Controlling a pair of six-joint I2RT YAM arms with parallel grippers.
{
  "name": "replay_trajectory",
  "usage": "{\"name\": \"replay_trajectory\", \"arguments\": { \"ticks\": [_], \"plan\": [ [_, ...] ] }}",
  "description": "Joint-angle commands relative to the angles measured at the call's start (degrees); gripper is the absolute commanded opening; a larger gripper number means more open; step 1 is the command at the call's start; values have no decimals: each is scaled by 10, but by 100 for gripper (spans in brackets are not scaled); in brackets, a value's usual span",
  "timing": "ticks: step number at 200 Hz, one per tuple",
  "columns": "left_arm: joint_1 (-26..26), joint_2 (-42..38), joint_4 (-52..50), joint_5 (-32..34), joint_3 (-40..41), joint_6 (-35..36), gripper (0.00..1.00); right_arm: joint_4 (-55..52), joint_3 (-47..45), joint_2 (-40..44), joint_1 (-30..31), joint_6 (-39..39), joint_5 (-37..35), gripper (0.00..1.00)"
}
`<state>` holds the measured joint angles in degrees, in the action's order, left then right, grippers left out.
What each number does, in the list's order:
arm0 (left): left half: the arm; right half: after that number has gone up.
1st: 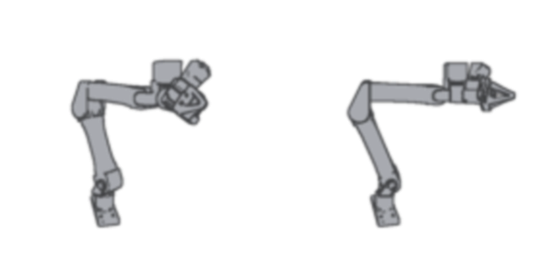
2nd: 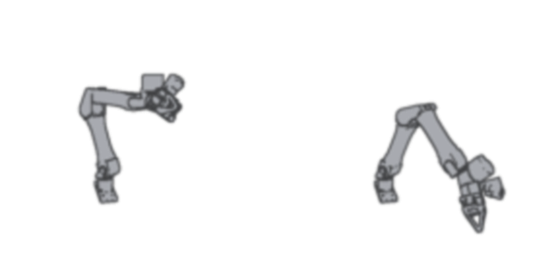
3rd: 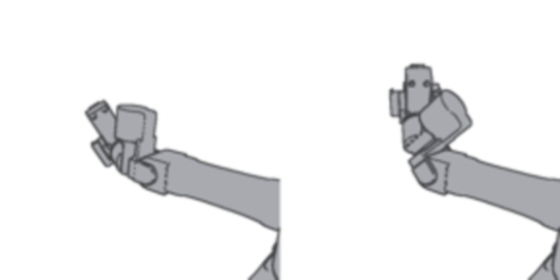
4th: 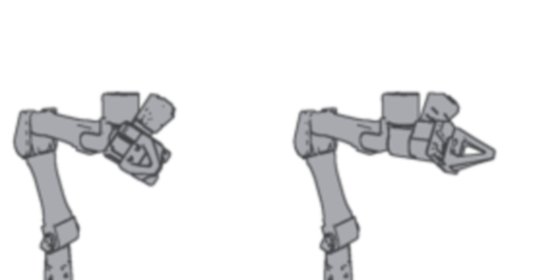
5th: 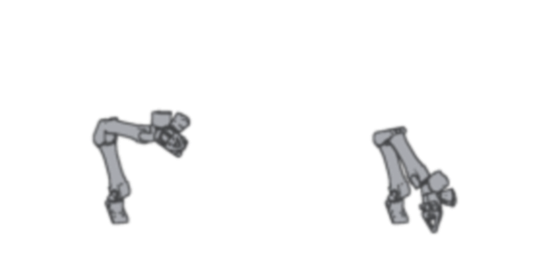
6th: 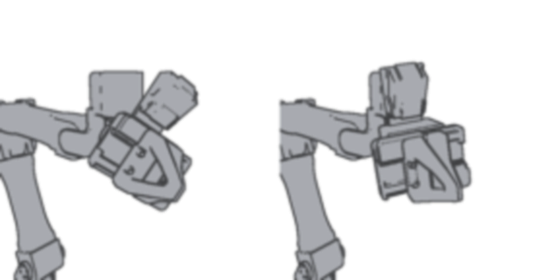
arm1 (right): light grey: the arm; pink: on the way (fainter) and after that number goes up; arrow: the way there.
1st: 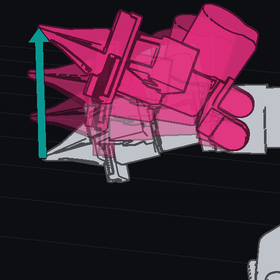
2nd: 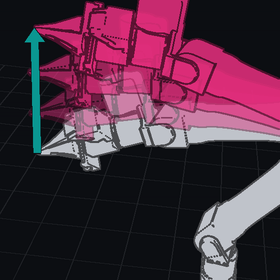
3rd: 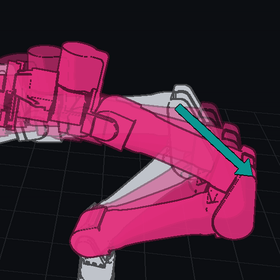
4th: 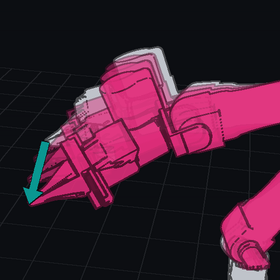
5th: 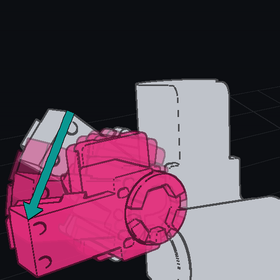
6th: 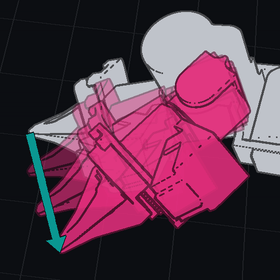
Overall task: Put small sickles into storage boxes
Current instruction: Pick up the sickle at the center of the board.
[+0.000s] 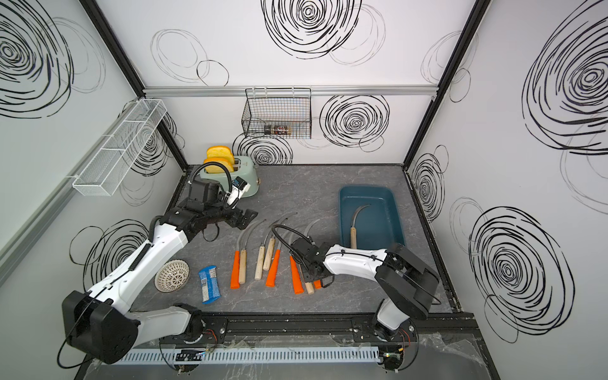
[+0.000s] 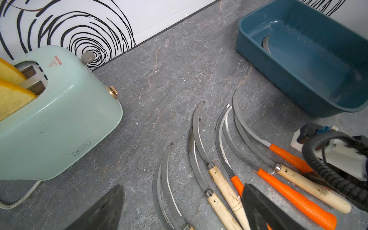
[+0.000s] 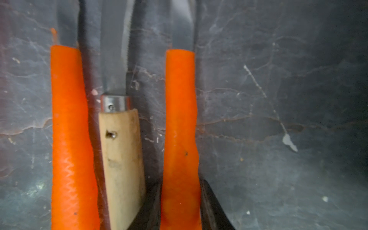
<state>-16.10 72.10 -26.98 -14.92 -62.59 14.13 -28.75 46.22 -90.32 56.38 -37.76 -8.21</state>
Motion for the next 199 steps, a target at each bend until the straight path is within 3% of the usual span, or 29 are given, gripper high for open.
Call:
{"name": "replay_trajectory", "arguments": {
  "ticks": [1,199],
  "plan": [
    [-4,2,3,4,-21,7,96,-33,-42,-35,-3,-7,0,29],
    [-6,-4,6,15,-16,10,96,-35,-16,38,-21,19,-43,4]
  ]
}}
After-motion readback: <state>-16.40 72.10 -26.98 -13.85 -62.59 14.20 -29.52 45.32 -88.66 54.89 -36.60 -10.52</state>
